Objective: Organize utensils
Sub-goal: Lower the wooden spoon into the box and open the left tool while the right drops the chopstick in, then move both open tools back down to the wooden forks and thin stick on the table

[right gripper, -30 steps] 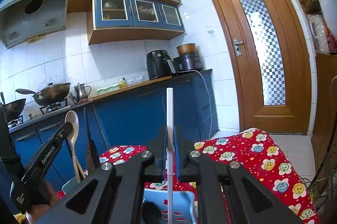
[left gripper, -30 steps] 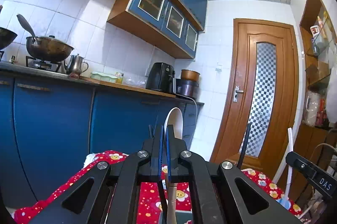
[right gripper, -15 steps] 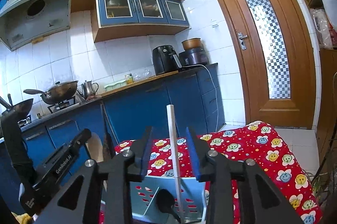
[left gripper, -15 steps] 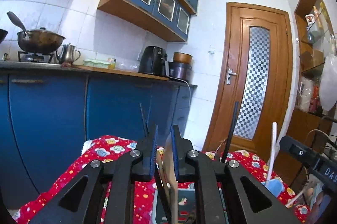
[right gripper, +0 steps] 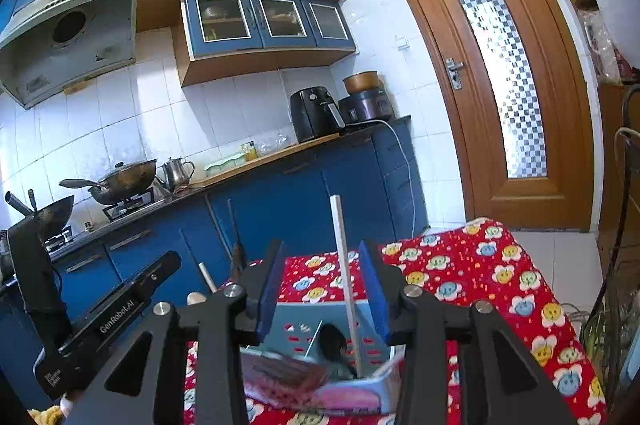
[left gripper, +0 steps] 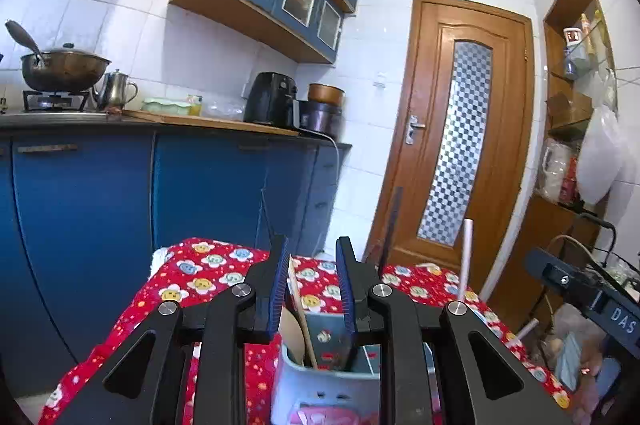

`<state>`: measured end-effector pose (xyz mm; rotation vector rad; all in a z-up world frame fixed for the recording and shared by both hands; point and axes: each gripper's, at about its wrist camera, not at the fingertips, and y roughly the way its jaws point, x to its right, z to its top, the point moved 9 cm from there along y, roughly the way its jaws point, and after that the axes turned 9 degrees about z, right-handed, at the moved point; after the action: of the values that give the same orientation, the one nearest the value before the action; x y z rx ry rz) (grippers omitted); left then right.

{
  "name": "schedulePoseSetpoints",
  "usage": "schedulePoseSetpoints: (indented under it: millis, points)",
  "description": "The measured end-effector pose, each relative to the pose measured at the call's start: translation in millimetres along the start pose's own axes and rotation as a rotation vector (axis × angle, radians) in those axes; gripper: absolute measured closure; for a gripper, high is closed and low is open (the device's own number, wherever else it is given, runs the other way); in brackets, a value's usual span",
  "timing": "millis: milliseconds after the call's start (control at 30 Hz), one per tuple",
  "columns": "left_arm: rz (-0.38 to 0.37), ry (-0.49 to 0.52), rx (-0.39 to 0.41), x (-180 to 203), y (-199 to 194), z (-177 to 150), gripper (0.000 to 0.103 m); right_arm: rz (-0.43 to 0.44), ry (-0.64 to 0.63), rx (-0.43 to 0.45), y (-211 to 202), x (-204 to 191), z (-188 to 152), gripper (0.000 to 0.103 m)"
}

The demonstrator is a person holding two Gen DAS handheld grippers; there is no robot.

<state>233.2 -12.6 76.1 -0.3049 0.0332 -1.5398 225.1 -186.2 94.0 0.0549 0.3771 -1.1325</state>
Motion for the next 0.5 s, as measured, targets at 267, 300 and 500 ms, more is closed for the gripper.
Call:
schedulePoseSetpoints:
  millis: [267, 300, 500]
  points:
    - [-0.056, 0.004, -0.055, 4, -36, 0, 0.079, 0.017, 0.05, -0.061, -25, -10, -13, 0.061]
    - [-0.061, 0.002, -0.068, 4, -42, -1, 0.079, 0.021, 0.058, -0.073, -28, -12, -15, 0.061]
    - [-0.06, 0.014, -0.131, 1, -64, -9, 0.079, 0.015, 0.06, -0.134, -46, -26, -31, 0.061]
